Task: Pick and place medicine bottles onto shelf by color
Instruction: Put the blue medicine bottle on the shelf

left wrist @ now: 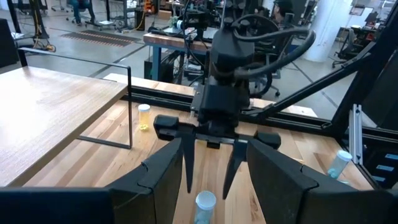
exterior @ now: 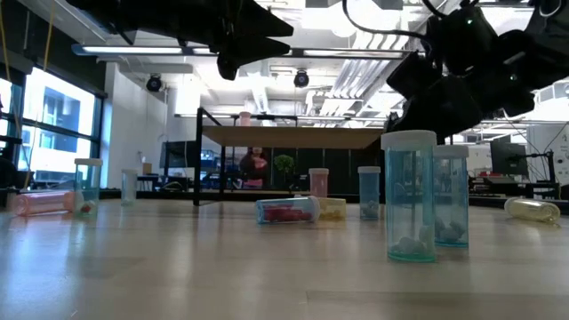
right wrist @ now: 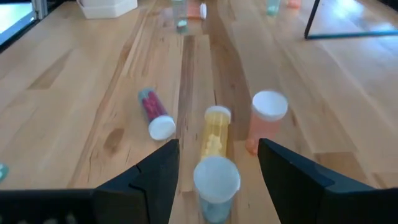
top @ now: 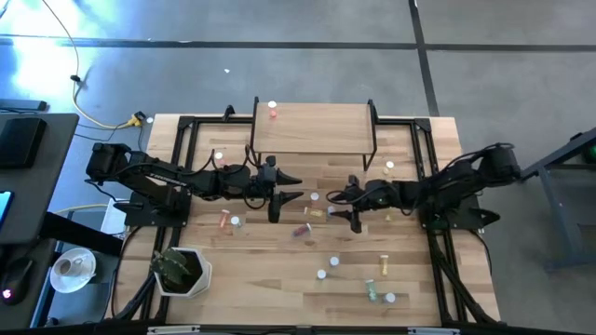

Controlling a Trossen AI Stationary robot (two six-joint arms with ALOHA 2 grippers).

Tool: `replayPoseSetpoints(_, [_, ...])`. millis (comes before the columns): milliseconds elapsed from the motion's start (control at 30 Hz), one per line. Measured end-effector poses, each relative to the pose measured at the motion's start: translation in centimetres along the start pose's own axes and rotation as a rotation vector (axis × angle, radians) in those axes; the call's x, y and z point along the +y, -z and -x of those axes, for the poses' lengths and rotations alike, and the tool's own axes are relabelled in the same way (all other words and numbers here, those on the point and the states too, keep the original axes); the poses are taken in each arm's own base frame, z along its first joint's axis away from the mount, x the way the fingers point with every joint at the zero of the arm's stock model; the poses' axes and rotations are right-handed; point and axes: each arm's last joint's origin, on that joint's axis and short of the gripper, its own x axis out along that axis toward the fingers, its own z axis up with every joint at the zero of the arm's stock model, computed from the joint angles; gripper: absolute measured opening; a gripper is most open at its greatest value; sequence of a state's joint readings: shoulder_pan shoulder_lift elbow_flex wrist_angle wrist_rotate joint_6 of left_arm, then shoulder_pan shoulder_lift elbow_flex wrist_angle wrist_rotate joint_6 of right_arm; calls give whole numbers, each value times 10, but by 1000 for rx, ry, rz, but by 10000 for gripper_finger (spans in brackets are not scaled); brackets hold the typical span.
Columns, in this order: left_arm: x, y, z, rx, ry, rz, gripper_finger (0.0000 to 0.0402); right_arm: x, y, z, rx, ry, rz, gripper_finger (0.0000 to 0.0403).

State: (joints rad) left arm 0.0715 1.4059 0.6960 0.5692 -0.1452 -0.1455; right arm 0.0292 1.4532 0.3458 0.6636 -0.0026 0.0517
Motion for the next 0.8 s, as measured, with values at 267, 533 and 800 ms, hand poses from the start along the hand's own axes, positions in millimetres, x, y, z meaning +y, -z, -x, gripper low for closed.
replayPoseSetpoints(267, [0, 0, 0, 0, 0, 0, 170, 0, 10, -7, 38, -4, 0, 211])
replayPoseSetpoints(533, [0, 0, 0, 0, 1, 0, 170, -1, 15, -12, 47, -6, 0, 211])
replayPoseSetpoints(800, [0, 0, 0, 0, 1, 0, 170, -1, 16, -13, 50, -6, -1, 171])
